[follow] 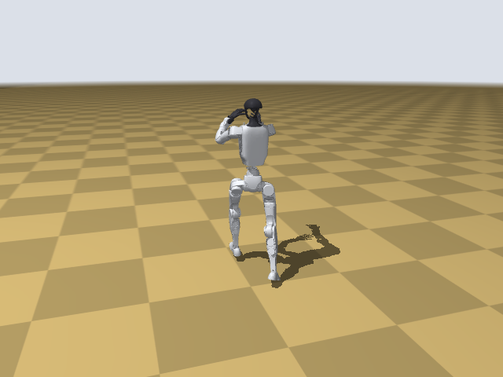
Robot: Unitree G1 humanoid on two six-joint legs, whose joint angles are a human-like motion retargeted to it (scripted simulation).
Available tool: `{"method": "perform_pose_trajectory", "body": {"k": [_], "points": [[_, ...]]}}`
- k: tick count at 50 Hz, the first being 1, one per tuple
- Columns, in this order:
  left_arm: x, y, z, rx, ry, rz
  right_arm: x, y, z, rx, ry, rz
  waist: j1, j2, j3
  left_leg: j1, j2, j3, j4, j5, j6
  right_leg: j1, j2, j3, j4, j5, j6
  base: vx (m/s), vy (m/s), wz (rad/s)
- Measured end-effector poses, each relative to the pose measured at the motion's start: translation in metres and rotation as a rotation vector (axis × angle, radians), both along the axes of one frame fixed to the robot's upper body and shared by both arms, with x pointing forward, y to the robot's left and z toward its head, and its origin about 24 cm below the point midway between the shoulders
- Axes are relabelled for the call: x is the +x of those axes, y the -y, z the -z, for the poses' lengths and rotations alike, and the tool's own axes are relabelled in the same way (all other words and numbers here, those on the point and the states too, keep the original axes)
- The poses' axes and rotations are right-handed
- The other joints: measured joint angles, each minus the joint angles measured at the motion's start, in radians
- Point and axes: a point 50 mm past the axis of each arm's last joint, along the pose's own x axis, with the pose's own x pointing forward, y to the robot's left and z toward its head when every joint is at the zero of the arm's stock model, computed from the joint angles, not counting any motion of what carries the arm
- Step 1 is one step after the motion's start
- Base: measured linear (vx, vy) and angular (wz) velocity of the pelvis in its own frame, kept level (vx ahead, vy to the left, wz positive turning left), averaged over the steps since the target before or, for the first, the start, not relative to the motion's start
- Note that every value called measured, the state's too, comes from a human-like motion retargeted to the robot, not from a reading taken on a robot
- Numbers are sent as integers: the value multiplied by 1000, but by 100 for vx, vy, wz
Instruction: Kungfu
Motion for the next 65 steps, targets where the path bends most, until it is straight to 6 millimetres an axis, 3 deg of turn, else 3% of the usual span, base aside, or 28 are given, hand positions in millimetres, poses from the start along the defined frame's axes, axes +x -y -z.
{"method": "perform_pose_trajectory", "body": {"k": [3,5,7,9,10,12,14,16,18,20,23,25,27,32,37,40,42,45,48,50,53,55,57,58,60,62,65], "points": [[7,-3,12,31,83,-127,0,-25,26,149,-17,-212,-20,20,-22,75,-5,21,-37,-38,25,-15,-24,16,65,193,0,54,11,-31],[17,-16,14,-9,123,-235,-6,-38,48,170,-10,-340,-74,41,-27,179,-65,36,-112,-46,58,-22,-70,57,165,292,0,61,33,27],[32,-38,13,-80,156,-366,-19,-46,76,149,-18,-414,-142,91,-29,267,-78,7,-188,-34,70,-73,-5,126,286,235,-2,49,17,54],[52,-65,12,-124,177,-531,-40,-44,108,127,-35,-415,-216,147,-26,335,-67,-38,-241,-21,69,-151,138,230,394,96,0,44,-1,67],[63,-80,13,-132,182,-624,-53,-41,124,121,-40,-398,-252,172,-19,367,-56,-60,-262,-16,63,-191,231,295,432,42,0,42,-16,63],[87,-107,18,-128,164,-817,-88,-34,156,117,-40,-341,-313,185,9,431,-64,-78,-295,-12,61,-262,329,355,440,-30,0,40,-7,58],[106,-134,29,-117,128,-1000,-132,-28,193,130,-85,-285,-381,184,32,500,-130,-81,-358,5,100,-342,299,354,395,-62,-23,29,27,63],[117,-160,37,-98,72,-1165,-186,-13,223,147,-141,-235,-456,177,64,555,-185,-95,-397,14,124,-421,244,285,314,-70,-105,22,15,75],[119,-184,44,-61,-21,-1279,-241,4,245,151,-214,-172,-542,169,101,604,-218,-123,-414,16,128,-485,244,286,199,-28,-177,26,-4,86],[113,-212,47,-66,-70,-1362,-292,14,257,125,-300,-103,-630,148,138,657,-248,-143,-426,14,128,-542,257,332,78,64,-211,25,-12,67],[102,-233,43,-119,-17,-1392,-345,26,257,47,-384,7,-723,96,184,735,-273,-155,-448,7,135,-609,252,295,-70,119,-198,14,-19,36],[99,-237,44,-108,14,-1382,-365,32,250,-21,-407,55,-755,84,200,771,-258,-161,-463,9,124,-655,284,282,-149,79,-199,9,-19,16],[98,-237,48,-80,14,-1379,-370,34,242,-102,-392,56,-760,88,198,784,-239,-153,-474,13,100,-702,300,252,-180,-21,-202,8,-13,-2],[103,-225,52,-80,1,-1331,-343,34,221,-261,-280,-18,-794,111,213,771,-223,-194,-468,35,83,-770,249,172,-71,70,-283,2,4,49],[103,-211,58,-107,-42,-1232,-298,38,187,-415,-89,-26,-753,142,192,730,-215,-220,-455,57,82,-711,204,217,-14,53,-288,4,5,30],[98,-202,73,-191,-201,-1098,-261,33,158,-515,58,3,-672,147,136,683,-227,-226,-447,52,82,-646,191,264,10,-2,-271,1,-1,-22],[88,-196,93,-248,-402,-951,-230,28,132,-566,185,30,-615,145,101,652,-228,-212,-437,44,82,-580,183,287,32,-41,-260,-3,1,-47],[63,-179,146,-331,-768,-656,-185,17,81,-636,391,105,-520,124,51,593,-237,-182,-407,24,88,-458,157,299,72,-114,-233,-9,1,-55],[27,-155,223,-477,-1219,-291,-152,4,18,-779,618,198,-399,86,19,515,-235,-143,-349,-5,90,-324,105,273,101,-158,-198,-15,-5,-57],[-10,-138,281,-592,-1536,-41,-138,2,-28,-886,744,296,-309,42,7,441,-238,-121,-288,-30,85,-237,61,241,110,-164,-177,-22,-17,-26],[-92,-114,363,-777,-2033,263,-119,8,-85,-1113,846,470,-217,-30,-8,296,-244,-128,-156,-88,98,-118,22,156,104,-127,-120,-24,-32,37],[-148,-109,393,-978,-2259,400,-108,21,-115,-1311,845,615,-176,-73,-7,213,-247,-152,-82,-119,103,-36,38,110,82,-72,-63,-25,-44,68],[-182,-110,405,-1215,-2315,381,-86,47,-125,-1534,650,819,-140,-120,2,125,-249,-162,-7,-136,95,18,62,102,45,-16,0,-28,-46,48],[-192,-114,409,-1308,-2303,326,-74,67,-124,-1622,472,949,-120,-136,2,83,-233,-169,29,-144,81,29,87,101,24,-9,0,-26,-41,14],[-204,-119,412,-1394,-2268,227,-59,103,-116,-1713,39,1196,-75,-161,10,45,-226,-157,53,-146,73,35,81,110,-11,-43,0,-21,-20,-12],[-203,-118,409,-1349,-2244,215,-50,108,-105,-1732,-171,1157,-35,-177,34,34,-234,-135,50,-133,75,14,68,189,-8,-80,-1,-15,-4,-8],[-196,-120,403,-1252,-2236,250,-47,91,-106,-1653,11,966,-40,-174,64,33,-242,-160,27,-91,74,14,80,170,-6,-83,-15,-16,-11,36]]}}
